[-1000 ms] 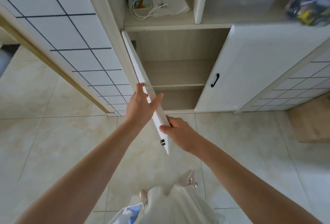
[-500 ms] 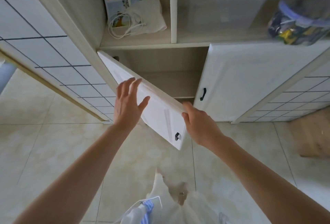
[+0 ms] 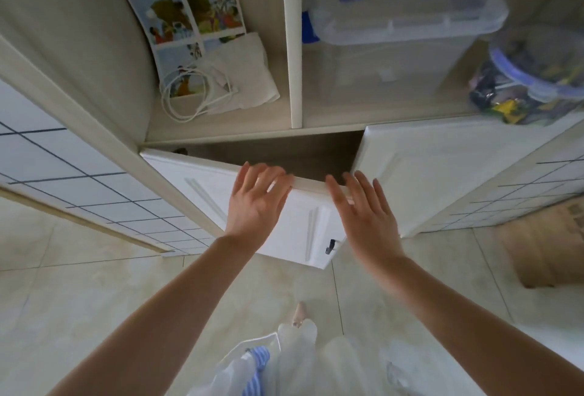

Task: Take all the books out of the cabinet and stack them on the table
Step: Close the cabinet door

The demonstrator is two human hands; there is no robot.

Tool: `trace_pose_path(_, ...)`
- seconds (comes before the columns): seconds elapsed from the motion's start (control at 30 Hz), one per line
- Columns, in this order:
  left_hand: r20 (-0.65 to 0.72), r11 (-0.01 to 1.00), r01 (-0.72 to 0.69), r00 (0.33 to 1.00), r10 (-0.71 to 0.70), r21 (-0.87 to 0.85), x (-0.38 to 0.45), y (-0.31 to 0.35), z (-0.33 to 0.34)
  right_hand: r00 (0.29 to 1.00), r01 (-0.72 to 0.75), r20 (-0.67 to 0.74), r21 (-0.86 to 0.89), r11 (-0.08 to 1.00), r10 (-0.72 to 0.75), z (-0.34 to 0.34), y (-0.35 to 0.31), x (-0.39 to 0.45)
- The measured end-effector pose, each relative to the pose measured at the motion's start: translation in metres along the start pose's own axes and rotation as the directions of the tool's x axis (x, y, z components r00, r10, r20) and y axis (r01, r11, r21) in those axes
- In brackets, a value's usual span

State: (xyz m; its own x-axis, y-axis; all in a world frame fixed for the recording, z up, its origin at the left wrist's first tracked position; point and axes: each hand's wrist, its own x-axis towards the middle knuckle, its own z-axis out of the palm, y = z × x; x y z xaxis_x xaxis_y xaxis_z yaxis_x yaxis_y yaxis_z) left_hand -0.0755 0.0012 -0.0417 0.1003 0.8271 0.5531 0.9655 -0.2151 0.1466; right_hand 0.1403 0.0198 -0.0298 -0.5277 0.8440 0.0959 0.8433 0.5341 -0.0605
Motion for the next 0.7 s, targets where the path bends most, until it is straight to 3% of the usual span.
trace_pose_path(0.27,0.06,0.993,0.085,0.994,-0.09,0.086,0.023,-0.011,0.03,0.987,0.034,-0.153,-0.092,0.995,-0.048,0.011,0.029,0.053)
trace_pose_path(0.47,0.068,0.991,0.041,0.996,-0.051,0.131,0.038,-0.022,0.043,0.943,0.179,-0.254,-0.162,0.97,-0.216,0.022,0.051,0.095)
trace_pose_path(0.7,0.113,0.983,0.031,0.992,-0.052,0.184,0.041,-0.029,0.047,0.89,0.24,-0.345,-0.203,0.949,-0.298,0.03,0.063,0.114)
